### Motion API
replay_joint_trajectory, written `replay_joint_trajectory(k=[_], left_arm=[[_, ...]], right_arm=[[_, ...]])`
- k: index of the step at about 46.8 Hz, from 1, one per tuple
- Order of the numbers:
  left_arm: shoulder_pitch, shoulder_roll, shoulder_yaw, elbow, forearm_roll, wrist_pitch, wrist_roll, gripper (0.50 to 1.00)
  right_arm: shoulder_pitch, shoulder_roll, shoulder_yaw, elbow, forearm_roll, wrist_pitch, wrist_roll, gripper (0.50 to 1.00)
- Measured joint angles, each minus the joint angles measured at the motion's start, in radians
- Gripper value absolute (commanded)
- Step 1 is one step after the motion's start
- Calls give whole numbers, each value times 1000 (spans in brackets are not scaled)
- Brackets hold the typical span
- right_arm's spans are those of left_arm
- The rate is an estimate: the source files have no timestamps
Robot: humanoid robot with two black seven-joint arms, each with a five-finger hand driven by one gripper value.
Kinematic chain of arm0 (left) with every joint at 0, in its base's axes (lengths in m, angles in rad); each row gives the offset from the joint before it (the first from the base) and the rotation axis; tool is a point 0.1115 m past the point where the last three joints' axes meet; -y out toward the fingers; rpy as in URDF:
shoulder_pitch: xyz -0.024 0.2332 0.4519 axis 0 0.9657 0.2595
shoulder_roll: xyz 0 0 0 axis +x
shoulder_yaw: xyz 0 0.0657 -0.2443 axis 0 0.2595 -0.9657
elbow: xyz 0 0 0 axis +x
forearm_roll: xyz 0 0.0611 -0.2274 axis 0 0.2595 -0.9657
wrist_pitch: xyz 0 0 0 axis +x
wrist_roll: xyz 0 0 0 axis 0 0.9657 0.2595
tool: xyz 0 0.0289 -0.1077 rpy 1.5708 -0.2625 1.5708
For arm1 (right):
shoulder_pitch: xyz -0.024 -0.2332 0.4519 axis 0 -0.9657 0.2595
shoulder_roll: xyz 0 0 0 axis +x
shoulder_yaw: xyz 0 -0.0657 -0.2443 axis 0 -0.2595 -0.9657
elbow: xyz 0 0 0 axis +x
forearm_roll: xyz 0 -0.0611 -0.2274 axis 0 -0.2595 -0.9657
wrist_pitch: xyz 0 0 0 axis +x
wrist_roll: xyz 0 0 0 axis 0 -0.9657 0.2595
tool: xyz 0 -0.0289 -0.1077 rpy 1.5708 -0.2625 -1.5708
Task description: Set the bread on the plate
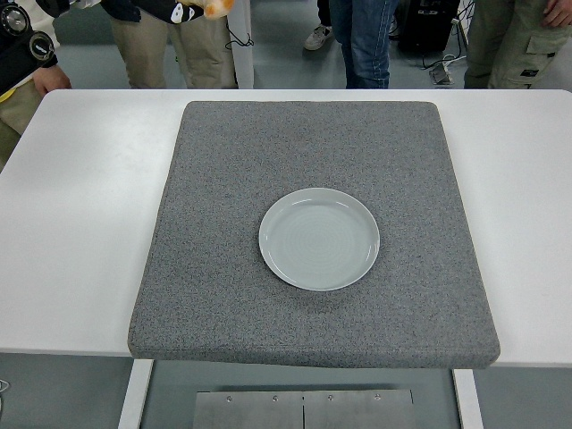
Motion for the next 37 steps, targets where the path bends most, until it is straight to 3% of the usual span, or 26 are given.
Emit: replay_joint_trajectory(k=[37], left_arm=[[-69,-178,7,-161,14,-15,-9,500]], right_arm=[[0,0,0,0,0,0,0,1000]])
